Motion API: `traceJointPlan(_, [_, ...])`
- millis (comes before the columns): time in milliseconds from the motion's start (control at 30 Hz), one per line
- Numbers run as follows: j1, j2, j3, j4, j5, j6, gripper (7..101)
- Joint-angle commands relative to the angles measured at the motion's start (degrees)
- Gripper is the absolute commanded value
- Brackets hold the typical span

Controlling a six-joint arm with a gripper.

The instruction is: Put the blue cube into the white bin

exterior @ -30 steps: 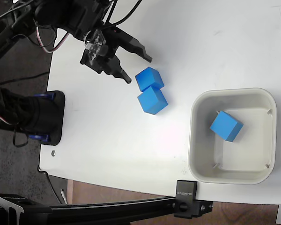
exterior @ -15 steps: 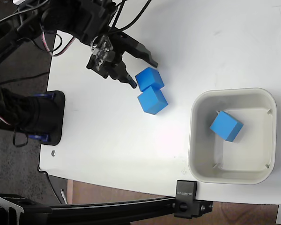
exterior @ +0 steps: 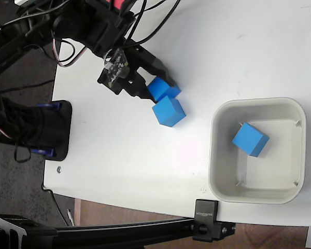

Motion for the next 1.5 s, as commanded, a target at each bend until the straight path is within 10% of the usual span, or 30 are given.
traceJointPlan(33, [-1.67, 2.99, -4.83, 6.15, 2.64, 1.32, 36.3])
traceJointPlan(333, [-0.88, 2.99, -26.81, 23.38, 8.09, -12.22, 34.7])
traceJointPlan(700, [21.45, 15.82, -10.72, -17.31, -11.07, -54.67, 34.4])
traceJointPlan(1033, [38.06, 22.15, 5.80, -44.03, -35.16, -68.99, 34.7])
traceJointPlan(1300, [42.19, 13.54, 1.93, -54.58, -45.00, -72.51, 34.7])
traceJointPlan(1367, [42.19, 11.07, 0.09, -55.72, -46.49, -72.60, 43.5])
traceJointPlan(1500, [42.63, 8.35, -1.05, -59.41, -50.80, -71.63, 99.7])
